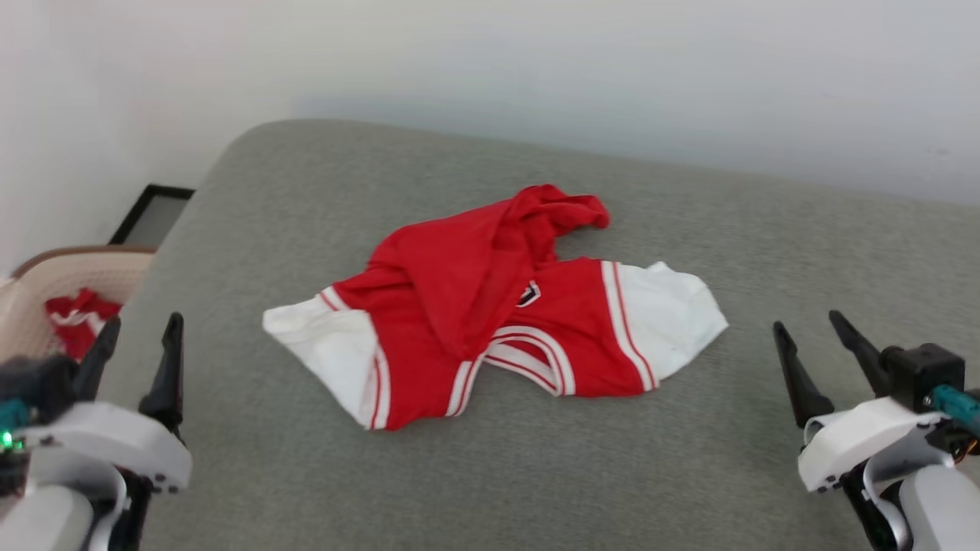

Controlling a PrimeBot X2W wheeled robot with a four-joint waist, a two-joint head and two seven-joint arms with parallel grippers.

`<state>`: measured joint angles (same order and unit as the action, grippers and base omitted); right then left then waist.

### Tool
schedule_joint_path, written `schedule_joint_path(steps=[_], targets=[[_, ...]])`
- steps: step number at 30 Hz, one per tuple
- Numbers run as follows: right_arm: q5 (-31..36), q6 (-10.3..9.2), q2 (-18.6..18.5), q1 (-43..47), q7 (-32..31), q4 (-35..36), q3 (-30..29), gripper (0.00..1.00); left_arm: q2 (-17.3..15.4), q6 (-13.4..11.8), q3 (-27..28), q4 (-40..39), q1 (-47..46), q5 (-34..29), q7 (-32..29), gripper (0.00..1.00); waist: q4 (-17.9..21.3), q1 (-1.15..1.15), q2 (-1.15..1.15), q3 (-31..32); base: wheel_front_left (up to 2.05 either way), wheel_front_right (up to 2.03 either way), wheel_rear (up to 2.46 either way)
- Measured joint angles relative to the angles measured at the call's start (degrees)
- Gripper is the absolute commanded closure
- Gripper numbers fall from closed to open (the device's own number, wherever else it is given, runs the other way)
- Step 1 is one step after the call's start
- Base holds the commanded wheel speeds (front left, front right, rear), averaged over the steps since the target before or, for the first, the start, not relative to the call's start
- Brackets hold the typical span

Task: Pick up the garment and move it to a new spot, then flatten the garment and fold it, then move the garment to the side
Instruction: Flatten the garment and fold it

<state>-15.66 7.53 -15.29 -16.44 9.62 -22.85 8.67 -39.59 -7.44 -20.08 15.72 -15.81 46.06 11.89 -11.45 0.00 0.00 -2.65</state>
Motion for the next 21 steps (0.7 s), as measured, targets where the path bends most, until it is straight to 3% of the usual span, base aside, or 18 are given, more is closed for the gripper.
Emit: schedule_joint_path(steps=[3,10,21], targets=[[-0.55,0.0,-0.84,-1.88,-0.81,-1.59,0.52,0.0,1.22,-1.87,1.51,-2.56,3.04,-0.52,1.92,0.0,-1.97,0.0,0.0,-0.2,0.0,0.0,0.0],[-1.21,0.0,-3.07,-6.52,-5.57,-5.87,2.31,0.0,5.16,-3.42,4.24,-6.86,8.03,-2.78,3.02,0.0,-6.09,0.0,0.0,-1.49,0.0,0.0,0.0],[-5.1,0.0,-7.25,-15.02,-20.62,-14.57,6.66,0.0,12.15,-1.13,7.48,-9.57,9.35,-8.05,3.19,0.0,-10.54,0.0,0.0,-5.52,0.0,0.0,0.0]])
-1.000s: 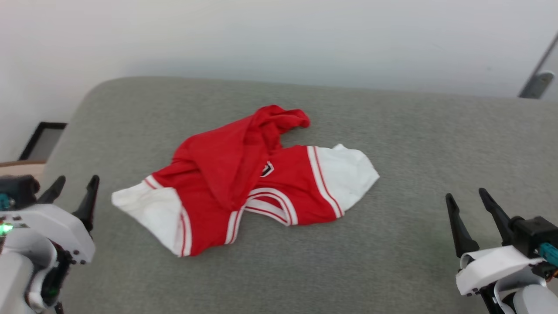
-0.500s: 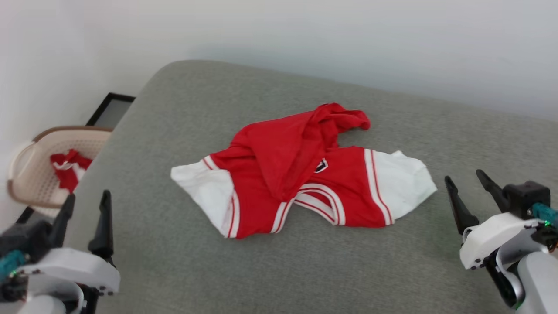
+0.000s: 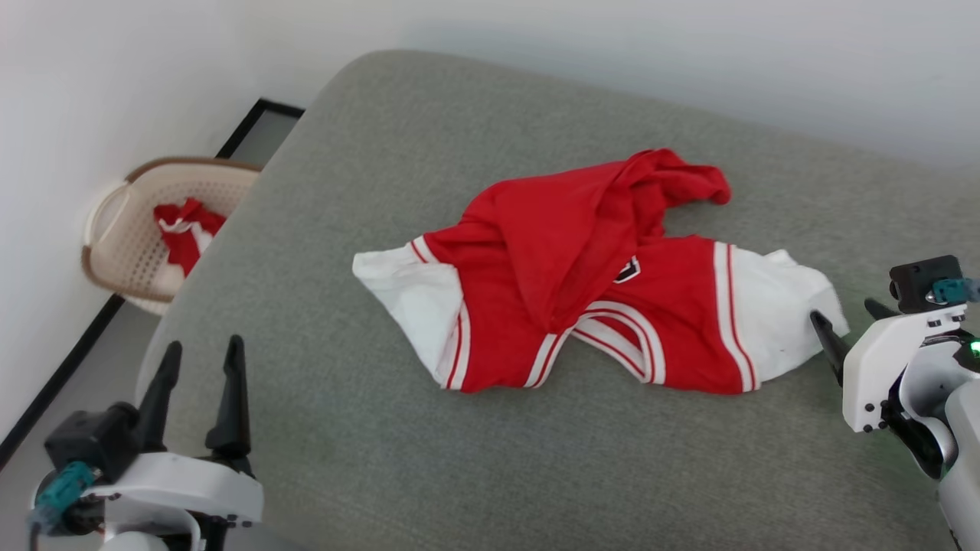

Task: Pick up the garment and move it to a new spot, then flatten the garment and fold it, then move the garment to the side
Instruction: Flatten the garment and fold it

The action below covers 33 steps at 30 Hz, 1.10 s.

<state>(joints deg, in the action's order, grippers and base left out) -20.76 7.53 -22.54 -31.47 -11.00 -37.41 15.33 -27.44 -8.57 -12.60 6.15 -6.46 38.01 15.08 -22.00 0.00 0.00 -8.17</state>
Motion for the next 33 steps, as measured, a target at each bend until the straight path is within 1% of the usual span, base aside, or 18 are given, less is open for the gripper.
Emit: schedule_joint_path(steps=[3,8,9,10,14,18,24,30,33], targets=[[-0.73,0.0,-0.3,-1.46,-4.12,-2.94,1.05,0.0,1.56,0.92,0.46,0.38,-0.23,-1.1,0.0,0.0,-0.95,0.0,0.0,-1.12,0.0,0.0,0.0],[-3.04,0.0,-0.32,-4.54,-9.09,-6.5,2.44,0.0,3.9,2.45,1.31,1.37,-0.87,-2.85,0.0,0.0,-2.33,0.0,0.0,-2.61,0.0,0.0,0.0],[-3.47,-0.02,-0.34,-5.16,-9.87,-6.86,2.94,0.86,4.2,2.61,1.51,1.6,-0.9,-3.12,0.01,0.0,-2.56,0.0,0.0,-2.83,0.0,0.0,0.0],[-3.57,-0.02,-0.49,-5.63,-10.44,-7.05,3.5,1.0,4.45,3.0,1.72,1.82,-0.9,-3.46,0.01,0.0,-2.75,0.0,0.0,-3.0,0.0,0.0,0.0],[-5.33,0.0,-0.4,-6.97,-11.69,-7.42,4.92,1.0,5.54,3.61,3.28,2.21,-0.86,-4.25,0.01,0.0,-2.92,0.0,0.0,-3.17,0.0,0.0,0.0],[-6.95,0.02,-0.91,-7.09,-11.96,-7.59,5.22,1.0,6.01,4.1,4.74,2.18,-0.24,-5.37,0.01,0.0,-2.16,0.0,0.0,-2.75,0.0,0.0,0.0],[-8.26,0.02,-3.8,-6.11,-12.3,-6.75,3.72,1.0,6.03,4.47,6.5,1.2,0.93,-6.42,0.02,0.0,0.12,0.0,0.0,-1.97,0.0,0.0,0.0],[-9.69,0.02,-7.14,-2.15,-12.96,-4.27,1.03,1.0,5.22,4.53,7.31,0.2,2.26,-7.02,0.04,0.0,3.0,0.0,0.0,-0.87,0.0,0.0,0.0],[-10.37,0.01,-8.25,0.83,-14.0,-2.7,-0.74,1.0,4.74,4.31,7.49,-0.2,2.97,-7.11,-0.02,0.0,4.44,0.0,0.0,-0.1,0.0,0.0,0.0]])
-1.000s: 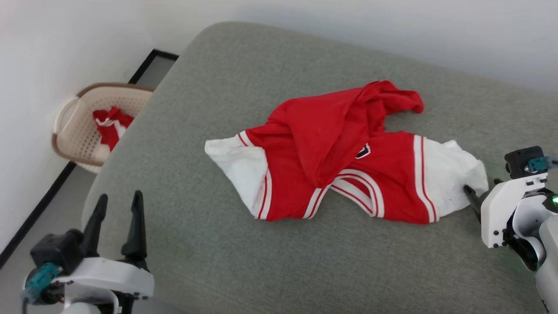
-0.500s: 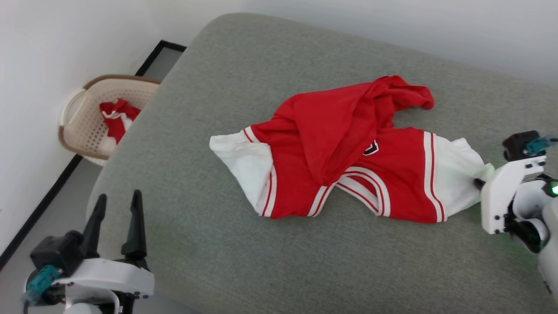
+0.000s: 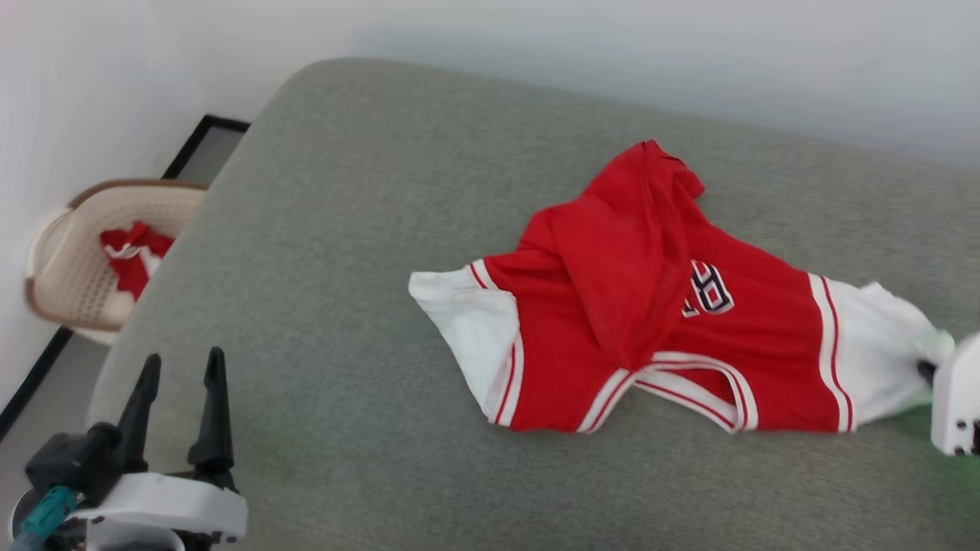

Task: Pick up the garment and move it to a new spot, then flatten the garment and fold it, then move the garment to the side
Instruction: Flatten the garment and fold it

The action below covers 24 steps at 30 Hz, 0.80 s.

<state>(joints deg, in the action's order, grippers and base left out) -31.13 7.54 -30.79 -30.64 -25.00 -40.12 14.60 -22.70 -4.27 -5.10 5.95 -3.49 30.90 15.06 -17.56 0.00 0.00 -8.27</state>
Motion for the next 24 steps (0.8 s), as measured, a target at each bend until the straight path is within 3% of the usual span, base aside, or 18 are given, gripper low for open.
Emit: schedule_joint_path(steps=[8,16,18,19,24], targets=[[0.0,0.0,-0.64,9.51,-3.63,5.42,-6.38,1.0,-1.43,-0.54,0.16,-1.32,1.83,-0.09,-1.29,0.0,3.72,0.0,0.0,2.34,0.0,0.0,0.0],[3.63,0.0,2.33,15.49,-4.85,8.09,-12.21,1.0,-2.2,-0.42,-0.7,-2.89,2.36,-0.05,-3.24,0.0,6.69,0.0,0.0,3.89,0.0,0.0,0.0],[4.57,0.0,3.78,15.68,-4.34,8.54,-13.24,0.56,-2.69,-0.24,-0.91,-3.16,2.3,0.04,-4.08,0.0,7.37,0.0,0.0,3.98,0.0,0.0,0.0],[5.32,0.0,4.26,15.67,-4.09,8.91,-13.47,0.0,-2.93,-0.2,-1.04,-3.38,2.21,0.04,-4.53,0.0,7.7,0.0,0.0,4.0,0.0,0.0,0.0],[7.1,0.0,6.73,15.59,-3.2,10.72,-14.23,0.0,-4.8,1.0,-1.99,-4.71,0.19,0.37,-8.23,0.0,9.42,0.0,0.0,4.08,0.0,0.0,0.0]])
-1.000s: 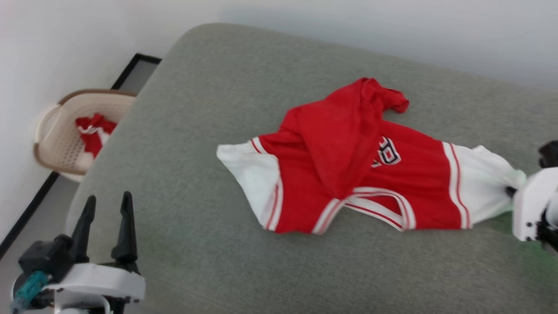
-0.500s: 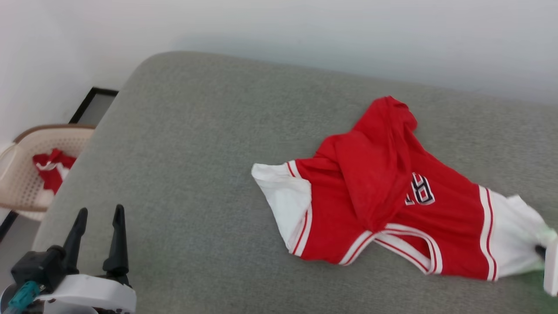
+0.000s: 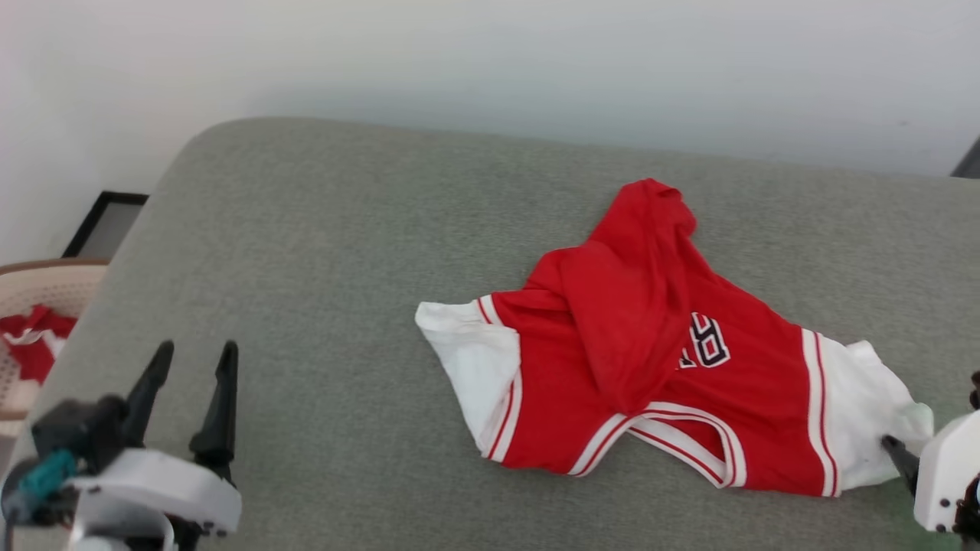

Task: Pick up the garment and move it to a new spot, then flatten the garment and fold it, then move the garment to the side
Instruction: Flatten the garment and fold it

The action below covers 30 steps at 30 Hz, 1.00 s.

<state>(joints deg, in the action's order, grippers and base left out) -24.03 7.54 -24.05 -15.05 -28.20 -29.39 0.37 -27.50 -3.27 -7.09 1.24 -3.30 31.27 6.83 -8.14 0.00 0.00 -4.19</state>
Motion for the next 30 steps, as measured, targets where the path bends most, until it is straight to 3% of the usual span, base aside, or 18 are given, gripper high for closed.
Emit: schedule_joint_path(steps=[6,12,21,30], targets=[[0.67,0.0,0.91,-0.24,2.35,3.72,-0.94,0.0,-2.99,2.87,-1.48,-1.12,-5.14,1.8,-7.13,0.0,2.43,0.0,0.0,0.16,0.0,0.0,0.0],[3.76,0.0,2.72,-0.13,7.49,8.88,-2.21,0.0,-5.19,5.52,-5.15,-0.87,-11.84,3.49,-18.03,0.0,5.25,0.0,0.0,0.35,0.0,0.0,0.0],[10.43,0.0,7.1,0.71,21.64,14.45,-3.44,0.0,-4.82,8.08,-11.99,2.37,-20.35,7.49,-33.79,0.0,9.95,0.0,0.0,0.53,0.0,0.0,0.0],[15.13,0.0,11.46,1.71,31.12,17.02,-4.47,0.0,-3.0,8.9,-17.04,6.58,-23.37,10.06,-42.8,0.0,14.18,0.0,0.0,-0.72,0.0,0.0,0.0]])
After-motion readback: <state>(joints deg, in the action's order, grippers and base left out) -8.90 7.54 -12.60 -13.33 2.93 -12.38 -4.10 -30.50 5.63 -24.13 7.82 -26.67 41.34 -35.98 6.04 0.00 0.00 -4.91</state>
